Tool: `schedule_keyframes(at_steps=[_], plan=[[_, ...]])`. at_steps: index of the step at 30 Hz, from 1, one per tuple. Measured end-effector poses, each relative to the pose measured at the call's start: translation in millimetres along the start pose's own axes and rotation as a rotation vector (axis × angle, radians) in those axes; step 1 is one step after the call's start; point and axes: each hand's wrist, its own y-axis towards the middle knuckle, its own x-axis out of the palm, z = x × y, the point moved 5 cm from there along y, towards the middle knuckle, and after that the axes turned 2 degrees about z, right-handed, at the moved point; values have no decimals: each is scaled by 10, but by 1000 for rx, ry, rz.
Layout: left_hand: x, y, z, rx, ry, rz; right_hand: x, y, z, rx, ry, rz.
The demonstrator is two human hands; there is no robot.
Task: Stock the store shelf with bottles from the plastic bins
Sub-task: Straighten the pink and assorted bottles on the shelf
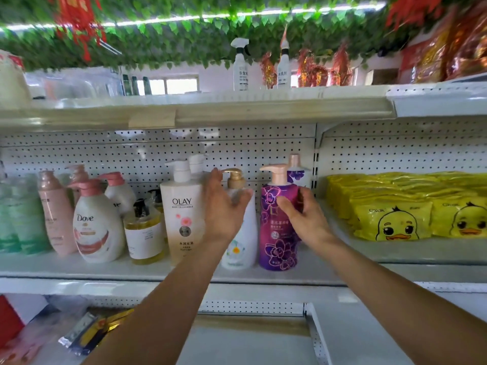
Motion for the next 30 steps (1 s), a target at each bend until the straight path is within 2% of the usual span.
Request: schedule_keyframes(at_steps=[4,8,12,16,30], plan=[[53,136,-83,-65,-83,-1,-218,253,-110,-37,-57,57],[84,152,-178,-77,-148,-2,-419,660,-196,-84,-256,156],[87,176,-252,-80,-178,-34,-355,1041,-202,25,-394,29],[89,192,-283,-96,-202,-48,-176,1227,-101,122,-342,-118],[92,186,-316,-133,-169,-70,-275,1286,39,53,-477,-71]])
